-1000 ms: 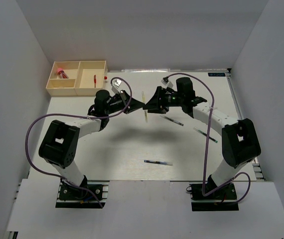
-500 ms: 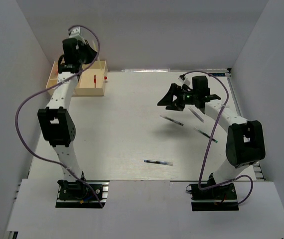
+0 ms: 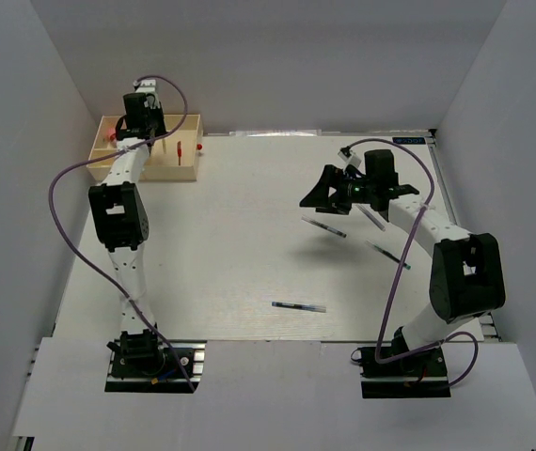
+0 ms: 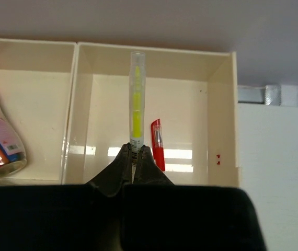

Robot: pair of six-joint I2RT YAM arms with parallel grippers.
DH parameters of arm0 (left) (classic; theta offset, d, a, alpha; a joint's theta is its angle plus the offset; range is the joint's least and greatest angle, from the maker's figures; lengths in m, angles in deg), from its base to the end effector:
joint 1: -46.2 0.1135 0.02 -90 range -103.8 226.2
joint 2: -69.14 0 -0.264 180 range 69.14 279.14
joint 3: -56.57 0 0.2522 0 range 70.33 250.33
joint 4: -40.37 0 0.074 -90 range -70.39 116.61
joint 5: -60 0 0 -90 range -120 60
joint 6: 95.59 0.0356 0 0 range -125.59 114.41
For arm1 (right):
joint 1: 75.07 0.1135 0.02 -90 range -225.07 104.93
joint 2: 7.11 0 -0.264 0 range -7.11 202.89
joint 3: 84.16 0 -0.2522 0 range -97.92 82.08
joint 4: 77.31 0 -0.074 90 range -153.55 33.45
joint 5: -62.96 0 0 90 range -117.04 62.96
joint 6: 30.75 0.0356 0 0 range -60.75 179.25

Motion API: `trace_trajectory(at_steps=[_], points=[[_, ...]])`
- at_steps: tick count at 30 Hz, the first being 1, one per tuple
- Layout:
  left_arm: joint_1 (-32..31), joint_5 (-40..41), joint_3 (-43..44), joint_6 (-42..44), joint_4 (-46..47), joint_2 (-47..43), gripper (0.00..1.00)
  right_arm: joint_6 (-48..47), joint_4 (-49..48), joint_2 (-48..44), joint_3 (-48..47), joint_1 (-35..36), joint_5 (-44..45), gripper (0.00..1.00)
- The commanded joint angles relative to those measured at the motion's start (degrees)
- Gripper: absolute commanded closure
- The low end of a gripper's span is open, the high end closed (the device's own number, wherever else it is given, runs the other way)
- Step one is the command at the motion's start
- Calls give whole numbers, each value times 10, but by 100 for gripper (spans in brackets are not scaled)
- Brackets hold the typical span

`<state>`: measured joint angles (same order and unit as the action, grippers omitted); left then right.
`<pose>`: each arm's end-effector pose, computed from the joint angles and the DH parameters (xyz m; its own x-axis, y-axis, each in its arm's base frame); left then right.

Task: Sort the stationery into containers
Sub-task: Place the pen in the storage box, then pick up the pen from the center of the board.

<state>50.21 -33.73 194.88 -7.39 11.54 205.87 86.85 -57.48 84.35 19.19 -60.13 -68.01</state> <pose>0.5605 0.0370 0.2513 -0.4561 -0.0634 -0.8876 -0.0264 0.9980 -0.0577 0.3356 0.1137 0.2556 -0.8184 0.1437 -0.5564 -0.3800 0.5912 0.7115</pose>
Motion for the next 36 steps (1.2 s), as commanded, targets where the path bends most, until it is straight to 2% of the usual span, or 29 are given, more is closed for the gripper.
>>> trace_trajectory(at_steps=[1, 6, 7, 9, 10, 11, 14, 19, 22, 23, 27, 31, 36], points=[[-11, 28, 12, 42, 0, -4, 100, -24, -11, -23, 7, -4, 11, 13], [-11, 92, -5, 66, -4, 10, 100, -60, 4, -21, 1, -2, 32, 17], [-11, 100, -5, 70, -7, 13, 95, -67, 10, -18, -1, -1, 32, 19], [-11, 105, -4, 76, -20, 21, 79, -88, 31, -11, -12, 1, 41, 20], [-11, 103, -3, 77, -24, 22, 61, -106, 35, -12, -14, 1, 45, 21], [-11, 101, 0, 77, -27, 23, 55, -118, 42, -10, -21, 3, 48, 22], [-11, 95, 1, 74, -38, 23, 47, -172, 89, -1, -35, 5, 63, 28], [-11, 75, 4, 56, -39, -6, 43, -295, 203, 14, -77, 34, 73, 42], [-2, 10, 5, 25, -51, -58, 43, -424, 280, 0, -83, 68, 98, 48], [-2, -33, 2, -25, -58, -74, 43, -489, 321, -11, -83, 78, 124, 49], [6, -117, -72, -79, -62, -183, 42, -575, 373, -50, -35, 159, 195, 51], [11, -190, -237, -121, -34, -320, 41, -587, 374, -78, 22, 262, 249, 49], [11, -244, -355, -122, -30, -428, 41, -572, 362, -73, 50, 336, 288, 48]])
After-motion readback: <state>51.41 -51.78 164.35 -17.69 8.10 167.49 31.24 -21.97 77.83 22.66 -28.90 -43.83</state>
